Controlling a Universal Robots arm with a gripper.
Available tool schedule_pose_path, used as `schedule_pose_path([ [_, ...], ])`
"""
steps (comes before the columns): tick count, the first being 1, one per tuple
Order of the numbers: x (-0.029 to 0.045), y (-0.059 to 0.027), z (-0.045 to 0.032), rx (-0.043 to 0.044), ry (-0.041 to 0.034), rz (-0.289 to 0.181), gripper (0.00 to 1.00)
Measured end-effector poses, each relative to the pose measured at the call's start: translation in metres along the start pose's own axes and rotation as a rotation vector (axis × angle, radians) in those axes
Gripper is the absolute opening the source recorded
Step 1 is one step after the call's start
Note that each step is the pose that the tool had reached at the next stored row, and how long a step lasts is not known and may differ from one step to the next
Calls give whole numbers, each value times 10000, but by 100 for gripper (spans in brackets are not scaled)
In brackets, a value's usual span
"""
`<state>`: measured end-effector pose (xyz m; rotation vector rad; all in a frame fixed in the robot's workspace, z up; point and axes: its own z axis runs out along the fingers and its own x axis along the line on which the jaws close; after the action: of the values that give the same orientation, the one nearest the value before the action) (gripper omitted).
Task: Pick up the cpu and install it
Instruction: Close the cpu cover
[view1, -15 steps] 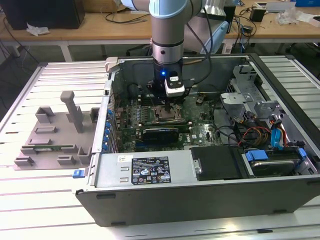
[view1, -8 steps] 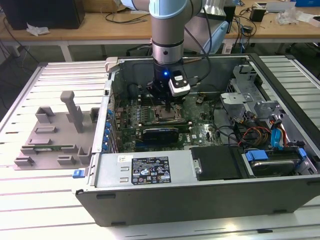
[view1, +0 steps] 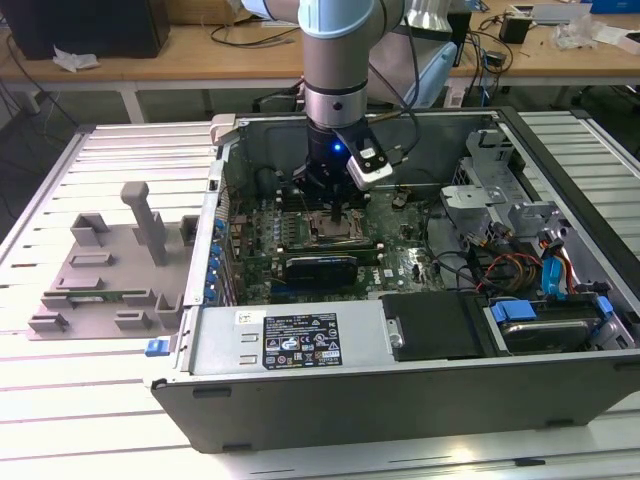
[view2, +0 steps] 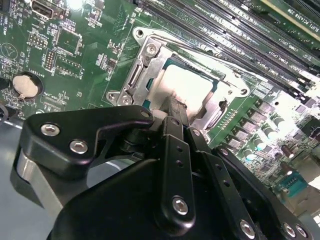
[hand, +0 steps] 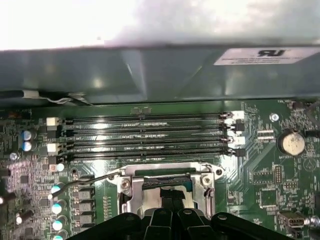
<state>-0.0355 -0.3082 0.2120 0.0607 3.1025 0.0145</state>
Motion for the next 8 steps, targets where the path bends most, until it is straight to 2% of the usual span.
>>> schedule_pose_path([
  [3, 0, -5, -1, 0, 0, -7, 11],
  [8, 13, -65, -1, -7, -1, -11, 11],
])
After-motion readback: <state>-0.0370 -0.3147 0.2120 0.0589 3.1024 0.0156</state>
